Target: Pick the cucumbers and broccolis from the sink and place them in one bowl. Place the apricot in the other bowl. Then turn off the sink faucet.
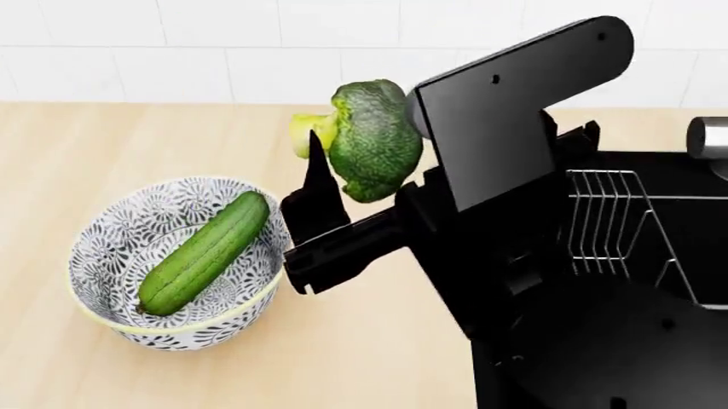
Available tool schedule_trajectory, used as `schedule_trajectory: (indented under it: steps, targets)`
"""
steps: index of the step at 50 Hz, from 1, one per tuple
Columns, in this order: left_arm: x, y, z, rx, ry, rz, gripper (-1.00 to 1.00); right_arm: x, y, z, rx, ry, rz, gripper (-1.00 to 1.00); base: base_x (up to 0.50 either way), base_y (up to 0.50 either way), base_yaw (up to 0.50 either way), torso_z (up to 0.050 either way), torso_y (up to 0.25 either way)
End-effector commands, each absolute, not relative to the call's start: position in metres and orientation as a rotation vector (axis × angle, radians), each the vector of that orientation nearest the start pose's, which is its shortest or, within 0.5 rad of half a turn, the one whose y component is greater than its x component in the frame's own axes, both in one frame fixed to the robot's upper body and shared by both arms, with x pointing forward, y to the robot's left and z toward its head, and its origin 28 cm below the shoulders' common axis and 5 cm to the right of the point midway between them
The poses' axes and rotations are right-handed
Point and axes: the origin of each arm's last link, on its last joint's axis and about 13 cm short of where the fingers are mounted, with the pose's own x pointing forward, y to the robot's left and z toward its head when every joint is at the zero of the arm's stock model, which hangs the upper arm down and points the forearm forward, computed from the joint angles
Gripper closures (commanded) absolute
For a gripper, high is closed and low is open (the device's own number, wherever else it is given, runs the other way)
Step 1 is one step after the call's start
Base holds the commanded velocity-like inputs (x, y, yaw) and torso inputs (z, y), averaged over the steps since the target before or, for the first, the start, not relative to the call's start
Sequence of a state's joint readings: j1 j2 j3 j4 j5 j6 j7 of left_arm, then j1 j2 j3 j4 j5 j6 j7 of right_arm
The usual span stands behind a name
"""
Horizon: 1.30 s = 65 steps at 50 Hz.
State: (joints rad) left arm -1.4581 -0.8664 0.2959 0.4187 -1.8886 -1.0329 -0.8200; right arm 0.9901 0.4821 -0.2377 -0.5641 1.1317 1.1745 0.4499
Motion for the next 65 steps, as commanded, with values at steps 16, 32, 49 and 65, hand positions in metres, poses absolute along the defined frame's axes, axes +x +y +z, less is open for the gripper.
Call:
schedule_trajectory:
  steps: [16,32,49,65]
  targets:
    - [0.180,0.267,0.387,0.017,-0.265,-0.344,-1.00,0.285,-0.054,0.277,-0.037,0.004,0.670,1.00,0.00,0.00,0.00,0.000,0.000]
    - [0.185,0.264,0.385,0.016,-0.250,-0.357,-1.00,0.314,-0.027,0.263,-0.019,0.125,0.742,1.00,0.00,0.00,0.00,0.000,0.000]
    - [0.187,0.266,0.383,0.007,-0.240,-0.359,-1.00,0.335,-0.008,0.262,-0.023,0.201,0.767,1.00,0.00,0.00,0.00,0.001,0.000]
    - [0.186,0.267,0.380,0.003,-0.237,-0.355,-1.00,0.335,0.002,0.251,-0.016,0.258,0.804,1.00,0.00,0.00,0.00,0.000,0.000]
